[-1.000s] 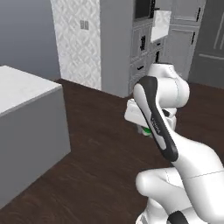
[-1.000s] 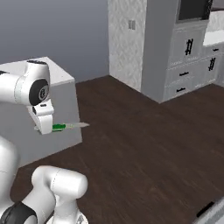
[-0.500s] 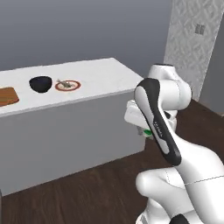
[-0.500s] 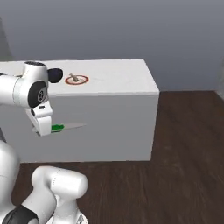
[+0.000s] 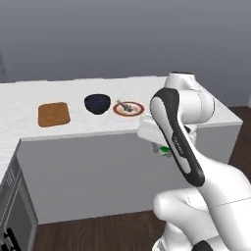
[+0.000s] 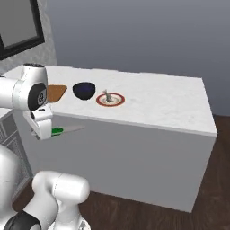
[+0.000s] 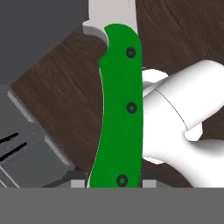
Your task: Pick up the knife from the drawer and place it on the cutting board. Then place the meat from the plate to the cutting board.
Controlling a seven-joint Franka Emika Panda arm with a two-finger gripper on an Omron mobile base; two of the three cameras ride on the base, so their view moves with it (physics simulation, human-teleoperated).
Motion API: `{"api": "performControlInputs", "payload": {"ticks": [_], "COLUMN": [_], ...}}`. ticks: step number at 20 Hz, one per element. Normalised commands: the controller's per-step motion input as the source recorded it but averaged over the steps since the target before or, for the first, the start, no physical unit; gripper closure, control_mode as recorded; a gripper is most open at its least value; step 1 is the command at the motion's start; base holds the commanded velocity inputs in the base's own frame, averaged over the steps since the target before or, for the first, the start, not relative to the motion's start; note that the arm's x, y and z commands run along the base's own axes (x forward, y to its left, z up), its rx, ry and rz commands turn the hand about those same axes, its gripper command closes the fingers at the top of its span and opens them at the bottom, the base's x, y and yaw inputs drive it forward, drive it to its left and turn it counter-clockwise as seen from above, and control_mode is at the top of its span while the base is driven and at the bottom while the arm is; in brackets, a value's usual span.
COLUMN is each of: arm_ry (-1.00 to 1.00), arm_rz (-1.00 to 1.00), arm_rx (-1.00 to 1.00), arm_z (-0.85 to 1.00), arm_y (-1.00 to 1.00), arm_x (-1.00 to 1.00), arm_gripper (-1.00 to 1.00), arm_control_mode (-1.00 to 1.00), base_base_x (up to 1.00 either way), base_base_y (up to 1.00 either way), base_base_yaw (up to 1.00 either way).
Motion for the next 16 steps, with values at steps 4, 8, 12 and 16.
{"api": "performControlInputs", "payload": {"ticks": [4,8,12,16], "arm_ry": [0.00,0.00,0.00,0.00], "arm_rz": [0.00,0.00,0.00,0.00], "arm_rx": [0.00,0.00,0.00,0.00], "arm_z": [0.00,0.00,0.00,0.00], "arm_y": [0.00,0.00,0.00,0.00], "arm_x": [0.00,0.00,0.00,0.00], "arm_gripper": [1.00,1.00,1.00,1.00], "arm_control_mode": [1.00,1.00,1.00,1.00], "base_base_x": [1.00,0.72,0.28,0.56], "base_base_y": [0.32,0.57,0.92,0.70], "base_base_yaw": [0.20,-0.07,-0.24,-0.08]}}
